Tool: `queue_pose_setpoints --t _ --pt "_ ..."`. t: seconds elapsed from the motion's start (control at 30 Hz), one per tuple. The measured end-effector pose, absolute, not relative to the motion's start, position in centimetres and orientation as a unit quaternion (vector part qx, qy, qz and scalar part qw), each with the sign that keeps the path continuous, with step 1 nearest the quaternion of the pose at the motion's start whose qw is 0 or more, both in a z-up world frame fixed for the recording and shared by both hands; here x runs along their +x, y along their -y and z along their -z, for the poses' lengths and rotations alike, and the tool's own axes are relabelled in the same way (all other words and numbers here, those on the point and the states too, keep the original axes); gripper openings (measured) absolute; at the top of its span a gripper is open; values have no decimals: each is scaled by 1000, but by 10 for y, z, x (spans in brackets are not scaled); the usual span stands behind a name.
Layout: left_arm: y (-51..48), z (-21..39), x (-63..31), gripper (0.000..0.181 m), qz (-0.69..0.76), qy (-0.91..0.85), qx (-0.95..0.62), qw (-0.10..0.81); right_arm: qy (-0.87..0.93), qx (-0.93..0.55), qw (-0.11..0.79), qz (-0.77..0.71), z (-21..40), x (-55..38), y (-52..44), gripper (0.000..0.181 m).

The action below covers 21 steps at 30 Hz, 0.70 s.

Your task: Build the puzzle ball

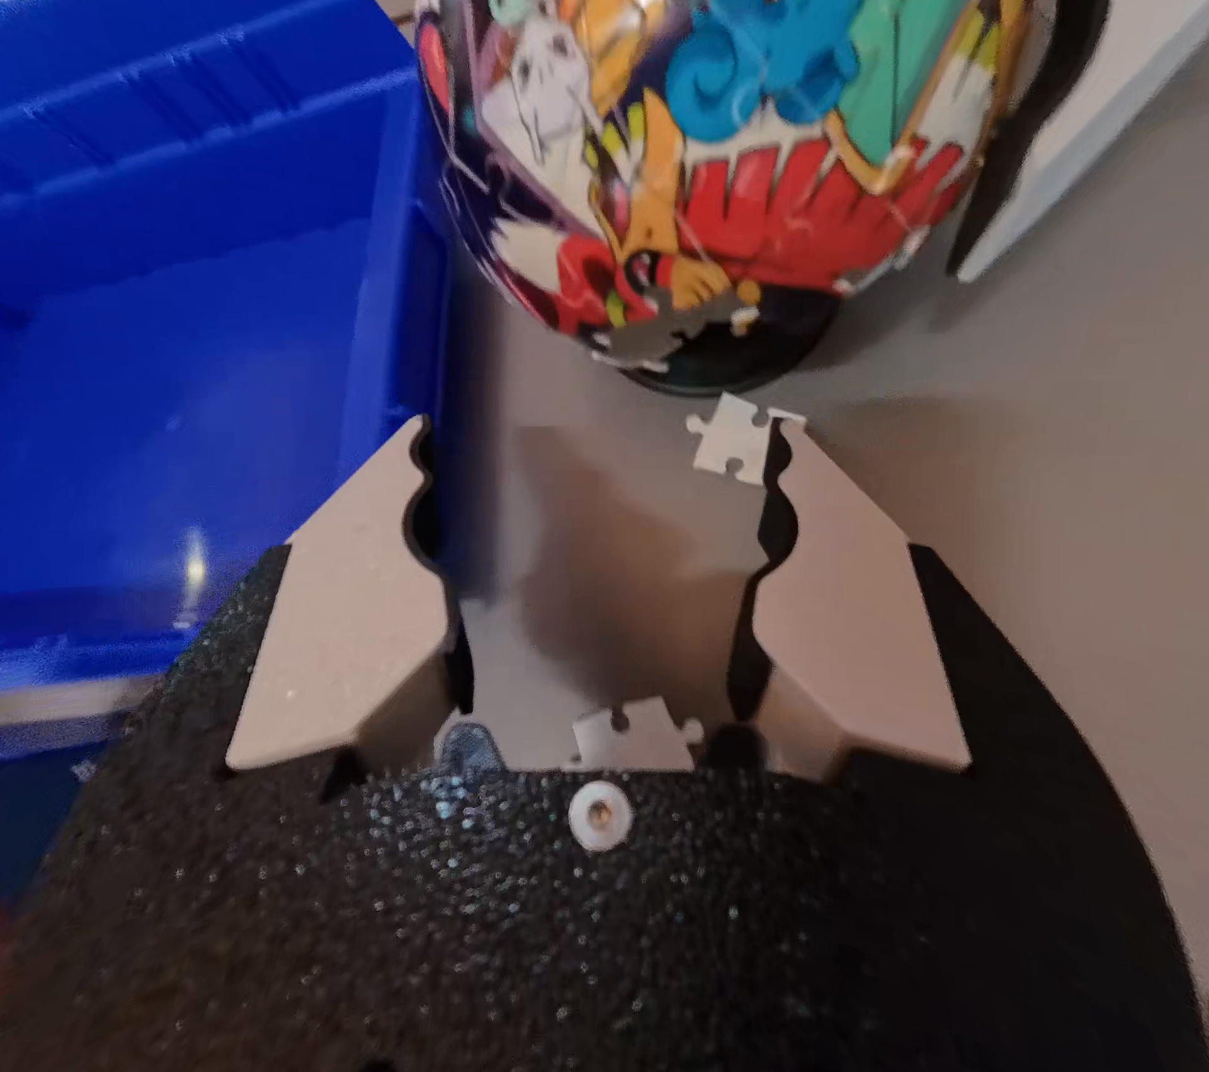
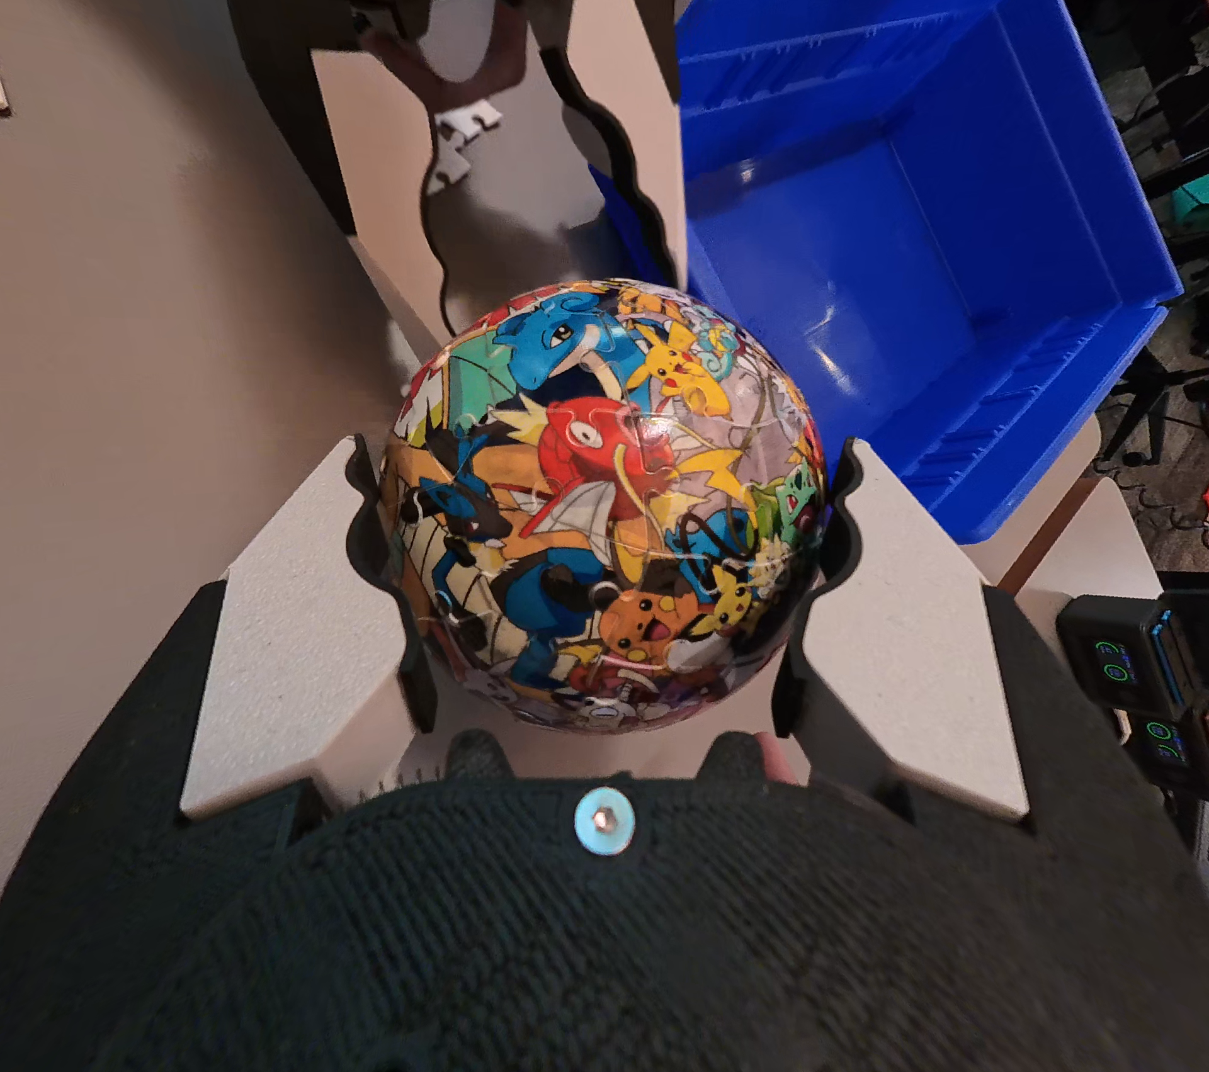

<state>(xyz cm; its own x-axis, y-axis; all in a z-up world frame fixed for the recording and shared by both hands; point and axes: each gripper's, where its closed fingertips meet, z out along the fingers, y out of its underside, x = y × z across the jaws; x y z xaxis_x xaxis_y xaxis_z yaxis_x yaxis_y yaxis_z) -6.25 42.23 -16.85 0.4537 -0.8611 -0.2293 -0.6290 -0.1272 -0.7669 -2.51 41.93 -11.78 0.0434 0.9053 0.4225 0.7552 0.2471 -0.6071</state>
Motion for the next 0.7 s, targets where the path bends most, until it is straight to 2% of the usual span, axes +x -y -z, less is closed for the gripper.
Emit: queue_pose_setpoints --t 0.07,0.1,0.17,0.27,0.47,0.63,0.7 --pt "-414 169 -70 99 133 -511 -732 430 685 -606 393 -96 118 -25 -419 135" --pt "-406 170 -71 91 134 -533 -718 427 685 -606 393 -96 118 -25 -419 135" --pt "-383 176 -71 61 139 -594 -677 412 685 -606 393 -95 118 -25 -419 135" --pt "-373 185 -66 48 130 -617 -667 397 685 -605 393 -95 118 -25 -419 135" --pt "-375 191 -55 38 181 -546 -741 347 685 -608 391 -90 119 -25 -419 135" --pt "-371 194 -49 0 204 -538 -749 329 686 -609 389 -89 119 -25 -420 135" --pt "-374 194 -50 0 195 -540 -746 338 685 -609 389 -89 119 -25 -420 135"
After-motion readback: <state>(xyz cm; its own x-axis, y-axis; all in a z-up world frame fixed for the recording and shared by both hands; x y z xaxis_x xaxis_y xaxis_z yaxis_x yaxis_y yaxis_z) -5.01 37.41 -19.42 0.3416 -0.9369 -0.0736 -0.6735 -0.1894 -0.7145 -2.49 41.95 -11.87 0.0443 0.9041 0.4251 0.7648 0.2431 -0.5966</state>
